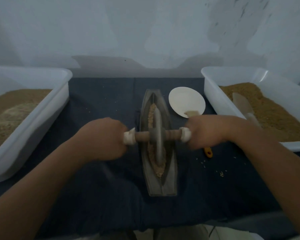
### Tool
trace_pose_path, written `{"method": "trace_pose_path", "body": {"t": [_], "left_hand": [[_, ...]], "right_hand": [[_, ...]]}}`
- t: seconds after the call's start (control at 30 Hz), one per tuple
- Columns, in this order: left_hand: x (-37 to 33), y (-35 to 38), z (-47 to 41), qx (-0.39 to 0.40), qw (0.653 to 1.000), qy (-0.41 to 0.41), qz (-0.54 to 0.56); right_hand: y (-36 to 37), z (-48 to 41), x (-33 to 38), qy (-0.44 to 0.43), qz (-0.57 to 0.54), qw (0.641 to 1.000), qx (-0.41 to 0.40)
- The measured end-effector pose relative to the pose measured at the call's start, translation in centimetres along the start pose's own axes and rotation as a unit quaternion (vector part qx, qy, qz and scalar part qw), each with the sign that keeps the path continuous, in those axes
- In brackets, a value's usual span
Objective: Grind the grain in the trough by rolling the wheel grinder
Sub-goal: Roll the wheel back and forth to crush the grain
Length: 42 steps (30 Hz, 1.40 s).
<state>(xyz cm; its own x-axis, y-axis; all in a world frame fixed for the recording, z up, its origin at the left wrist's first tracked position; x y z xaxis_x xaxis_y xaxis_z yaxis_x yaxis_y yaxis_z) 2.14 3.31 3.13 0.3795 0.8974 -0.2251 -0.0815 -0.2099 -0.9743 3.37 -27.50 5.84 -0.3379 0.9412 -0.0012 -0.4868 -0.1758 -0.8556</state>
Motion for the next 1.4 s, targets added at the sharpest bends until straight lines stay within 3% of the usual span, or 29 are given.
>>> {"method": "trace_pose_path", "body": {"t": [0.1, 0.17, 0.27, 0.33, 0.43, 0.5, 0.6, 0.7, 0.77, 0.9, 1.03, 1.1, 1.2, 1.3, 1.4], "left_hand": [[0.3, -0.1, -3.0, 0.007, 0.999, -0.032, -0.006], [0.7, -0.8, -6.3, -0.009, 0.998, -0.068, 0.001], [1.1, -0.9, -8.5, -0.031, 0.994, -0.101, 0.016], [0.8, -0.7, -7.3, -0.031, 0.995, -0.090, 0.010], [0.0, -0.5, -3.0, -0.043, 0.998, -0.006, -0.045], [-0.8, -0.5, -0.7, -0.075, 0.992, 0.050, -0.088], [-1.1, -0.7, -1.9, -0.085, 0.990, 0.024, -0.112], [-0.6, -1.8, -5.9, -0.058, 0.995, -0.054, -0.066], [-0.1, -2.3, -7.7, -0.058, 0.993, -0.091, -0.037], [-0.3, -1.8, -6.5, -0.029, 0.996, -0.088, -0.013], [-0.6, -0.7, -0.8, -0.016, 0.999, 0.008, -0.046], [-0.9, -0.7, 0.3, -0.027, 0.997, 0.026, -0.066], [-1.3, -1.1, -2.0, -0.053, 0.995, -0.012, -0.089], [-1.1, -2.5, -6.4, -0.082, 0.990, -0.069, -0.088], [-0.7, -2.8, -8.3, -0.081, 0.990, -0.093, -0.075]], "right_hand": [[-1.4, -2.4, -0.1, 0.038, 0.070, 0.988, -0.133], [-3.1, -4.3, -0.2, 0.077, 0.113, 0.959, -0.247], [-4.2, -5.9, 0.2, 0.104, 0.163, 0.914, -0.356], [-3.7, -5.2, 0.2, 0.106, 0.161, 0.919, -0.345], [-0.9, -1.9, -0.3, 0.064, 0.051, 0.986, -0.145], [1.3, 0.6, -0.1, 0.038, -0.012, 0.996, -0.077], [2.2, 0.3, -0.1, 0.078, 0.040, 0.978, -0.190], [0.1, -3.0, -0.1, 0.126, 0.123, 0.922, -0.344], [-2.1, -4.9, 0.1, 0.137, 0.139, 0.900, -0.391], [-3.3, -4.9, 0.1, 0.110, 0.106, 0.919, -0.363], [1.1, 0.3, -0.2, 0.043, 0.055, 0.983, -0.169], [2.3, 1.6, -0.1, 0.020, 0.015, 0.992, -0.121], [1.7, -0.8, -0.4, 0.074, 0.055, 0.974, -0.207], [-0.2, -4.4, -0.7, 0.134, 0.105, 0.925, -0.338], [-1.9, -5.9, -0.6, 0.144, 0.104, 0.910, -0.374]]}}
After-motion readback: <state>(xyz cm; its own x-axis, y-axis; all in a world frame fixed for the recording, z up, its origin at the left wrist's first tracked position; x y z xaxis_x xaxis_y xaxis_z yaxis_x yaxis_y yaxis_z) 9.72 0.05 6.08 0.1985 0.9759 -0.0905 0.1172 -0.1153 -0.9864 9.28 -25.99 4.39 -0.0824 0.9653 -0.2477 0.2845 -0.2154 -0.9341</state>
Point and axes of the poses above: each hand's wrist, its own z-axis away from the middle knuckle, its own y-axis out of the palm, x = y × z, the point moved 2 cm from there along -z, towards the middle knuckle, and after that the axes turned 9 degrees about z, right-handed, at the moved point
